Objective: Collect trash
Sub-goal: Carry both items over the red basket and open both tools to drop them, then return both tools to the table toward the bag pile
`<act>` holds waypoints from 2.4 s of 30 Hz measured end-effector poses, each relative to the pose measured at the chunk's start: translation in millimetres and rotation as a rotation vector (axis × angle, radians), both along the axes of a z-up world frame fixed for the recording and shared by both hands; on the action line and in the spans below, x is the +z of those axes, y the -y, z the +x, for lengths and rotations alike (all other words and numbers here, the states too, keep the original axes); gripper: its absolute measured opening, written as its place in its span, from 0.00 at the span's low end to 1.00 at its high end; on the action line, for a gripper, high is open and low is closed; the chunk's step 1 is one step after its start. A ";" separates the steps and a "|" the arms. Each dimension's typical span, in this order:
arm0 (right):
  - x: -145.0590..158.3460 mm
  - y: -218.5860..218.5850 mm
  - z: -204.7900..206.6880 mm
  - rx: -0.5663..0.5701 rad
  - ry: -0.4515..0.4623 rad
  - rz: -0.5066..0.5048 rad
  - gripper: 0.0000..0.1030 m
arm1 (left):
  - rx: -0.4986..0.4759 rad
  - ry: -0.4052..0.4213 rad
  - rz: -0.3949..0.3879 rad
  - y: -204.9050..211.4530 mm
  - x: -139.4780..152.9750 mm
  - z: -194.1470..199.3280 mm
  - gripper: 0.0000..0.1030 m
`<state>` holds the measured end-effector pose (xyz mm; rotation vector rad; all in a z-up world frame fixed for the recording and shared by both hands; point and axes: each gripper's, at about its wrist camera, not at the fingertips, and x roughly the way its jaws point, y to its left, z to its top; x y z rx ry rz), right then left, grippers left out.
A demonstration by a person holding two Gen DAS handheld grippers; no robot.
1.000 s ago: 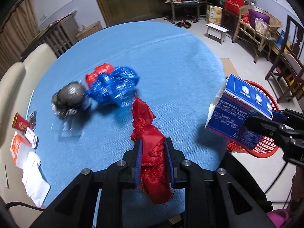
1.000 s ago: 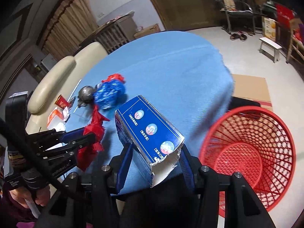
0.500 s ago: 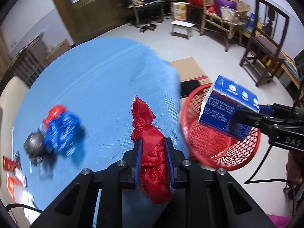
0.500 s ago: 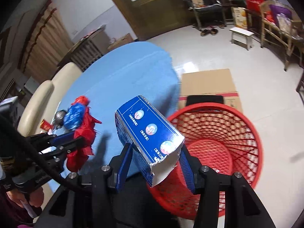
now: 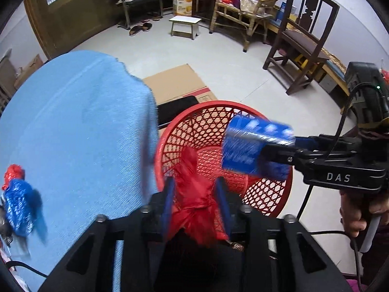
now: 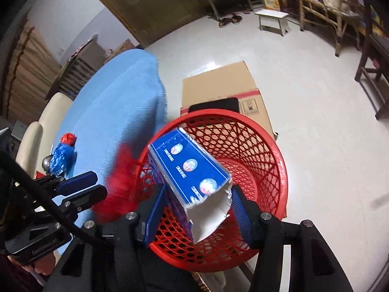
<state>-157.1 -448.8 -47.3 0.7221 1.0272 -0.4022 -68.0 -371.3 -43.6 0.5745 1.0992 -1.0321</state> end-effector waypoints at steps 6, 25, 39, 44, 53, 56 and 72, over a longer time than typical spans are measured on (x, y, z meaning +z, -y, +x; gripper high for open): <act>-1.7 5.7 -2.8 -0.028 0.013 0.014 0.59 | 0.025 0.014 -0.006 -7.7 0.3 6.8 0.55; -45.0 35.4 -46.2 -0.446 -0.128 0.089 0.60 | 0.464 0.068 -0.041 -170.7 19.1 70.3 0.55; -53.1 -8.9 -6.3 -0.313 -0.152 0.118 0.61 | 0.749 0.035 -0.078 -277.3 7.8 97.1 0.55; -58.2 -16.4 4.7 -0.269 -0.186 0.062 0.62 | 0.789 0.036 -0.099 -298.1 7.4 101.8 0.55; -17.0 11.6 -16.4 -0.366 -0.144 -0.101 0.62 | 0.872 0.042 -0.109 -337.6 6.6 108.7 0.55; 12.5 9.5 -11.0 -0.355 -0.080 -0.182 0.62 | 0.892 0.033 -0.110 -347.0 3.6 109.4 0.55; 51.6 -143.4 161.6 0.252 0.152 -0.175 0.62 | 0.933 0.019 -0.130 -374.2 -3.2 112.7 0.55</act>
